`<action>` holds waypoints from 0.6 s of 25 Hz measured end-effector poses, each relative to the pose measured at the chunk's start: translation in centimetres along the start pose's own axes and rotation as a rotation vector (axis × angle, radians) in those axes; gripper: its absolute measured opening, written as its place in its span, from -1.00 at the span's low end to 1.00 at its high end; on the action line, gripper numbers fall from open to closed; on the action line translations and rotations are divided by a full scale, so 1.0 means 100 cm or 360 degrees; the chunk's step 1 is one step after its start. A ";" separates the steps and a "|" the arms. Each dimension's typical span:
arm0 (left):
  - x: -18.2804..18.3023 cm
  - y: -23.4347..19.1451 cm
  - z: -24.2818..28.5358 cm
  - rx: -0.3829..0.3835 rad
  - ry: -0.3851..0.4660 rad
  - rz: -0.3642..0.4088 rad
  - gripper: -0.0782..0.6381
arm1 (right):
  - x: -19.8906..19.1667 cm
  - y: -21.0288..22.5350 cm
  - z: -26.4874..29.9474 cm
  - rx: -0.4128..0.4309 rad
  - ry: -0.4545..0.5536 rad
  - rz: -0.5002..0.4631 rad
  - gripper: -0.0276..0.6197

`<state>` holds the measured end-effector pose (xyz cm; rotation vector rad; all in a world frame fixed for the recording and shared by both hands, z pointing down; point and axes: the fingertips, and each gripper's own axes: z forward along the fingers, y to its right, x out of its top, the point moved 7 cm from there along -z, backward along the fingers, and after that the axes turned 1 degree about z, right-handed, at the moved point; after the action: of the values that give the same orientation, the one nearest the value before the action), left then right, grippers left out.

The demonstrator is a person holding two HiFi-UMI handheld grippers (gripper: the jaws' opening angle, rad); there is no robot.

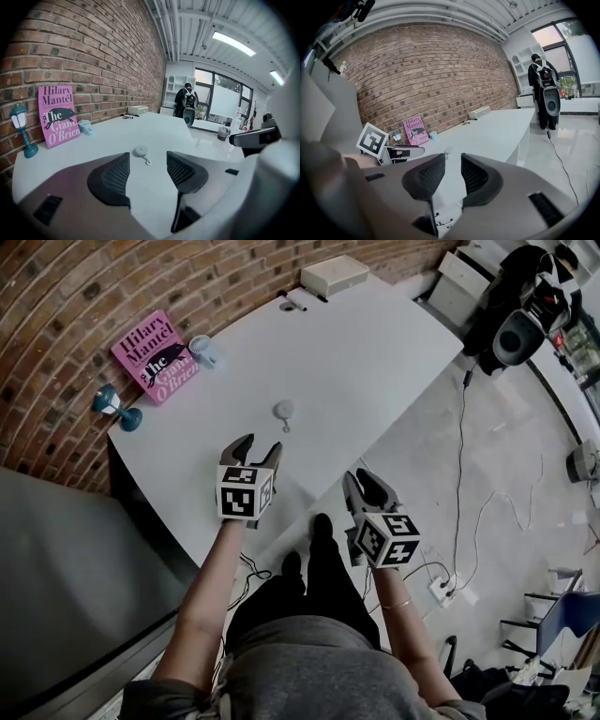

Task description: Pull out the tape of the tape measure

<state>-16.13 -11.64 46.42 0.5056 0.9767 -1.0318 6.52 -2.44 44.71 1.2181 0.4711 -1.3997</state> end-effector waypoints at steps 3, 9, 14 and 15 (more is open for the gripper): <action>0.005 -0.001 0.024 0.0017 -0.0055 -0.0006 -0.11 | 0.011 0.010 0.017 0.0025 -0.0027 -0.0038 -0.63; 0.012 -0.005 0.076 0.0077 -0.0154 -0.0022 -0.08 | 0.028 0.031 0.053 0.0090 -0.0086 -0.0038 -0.63; 0.009 -0.011 0.114 0.0143 -0.0246 -0.0043 -0.06 | 0.031 0.049 0.075 0.0134 -0.0157 -0.0018 -0.63; 0.009 -0.013 0.121 0.0155 -0.0264 -0.0047 -0.06 | 0.031 0.052 0.079 0.0140 -0.0171 -0.0015 -0.63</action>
<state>-11.90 -21.69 51.84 0.4784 0.7918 -1.1334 8.77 -11.89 46.90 1.2054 0.3440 -1.4991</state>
